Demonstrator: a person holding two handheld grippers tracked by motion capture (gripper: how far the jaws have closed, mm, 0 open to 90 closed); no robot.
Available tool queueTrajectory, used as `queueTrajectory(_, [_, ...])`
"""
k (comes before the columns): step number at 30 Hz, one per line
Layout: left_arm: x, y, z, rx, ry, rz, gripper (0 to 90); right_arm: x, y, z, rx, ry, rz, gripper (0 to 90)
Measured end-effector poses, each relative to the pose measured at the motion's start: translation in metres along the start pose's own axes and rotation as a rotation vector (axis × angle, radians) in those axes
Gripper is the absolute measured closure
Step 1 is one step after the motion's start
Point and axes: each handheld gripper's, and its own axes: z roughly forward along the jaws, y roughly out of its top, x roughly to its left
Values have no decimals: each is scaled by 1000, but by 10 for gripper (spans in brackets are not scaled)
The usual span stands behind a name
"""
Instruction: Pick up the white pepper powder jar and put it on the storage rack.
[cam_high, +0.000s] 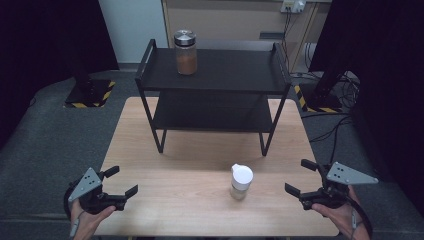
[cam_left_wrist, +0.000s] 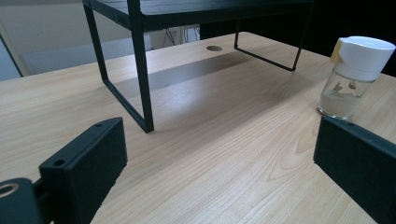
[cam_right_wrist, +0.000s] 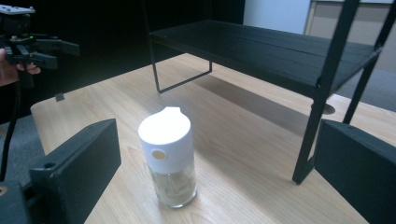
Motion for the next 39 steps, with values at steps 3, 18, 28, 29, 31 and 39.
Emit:
queueTrajectory(3, [1, 0, 0, 0, 2, -8, 16, -1, 11, 3, 10, 14, -16, 17])
queueTrajectory(18, [3, -1, -2, -7, 2, -15, 17, -5, 45, 32, 83, 88, -49, 20])
queueTrajectory(28, [3, -2, -3, -13, 9, -20, 17, -5, 55, 49, 130, 104, -58, 31])
queueTrajectory(29, [3, -2, -3, -11, 8, -20, 17, -5, 56, 51, 134, 103, -59, 29])
queueTrajectory(31, [3, -1, -3, -8, 6, -19, 17, -5, 57, 54, 142, 109, -56, 28])
queueTrajectory(39, [3, -2, -3, -9, 3, -20, 17, -5, 59, 72, 170, 131, -52, 27])
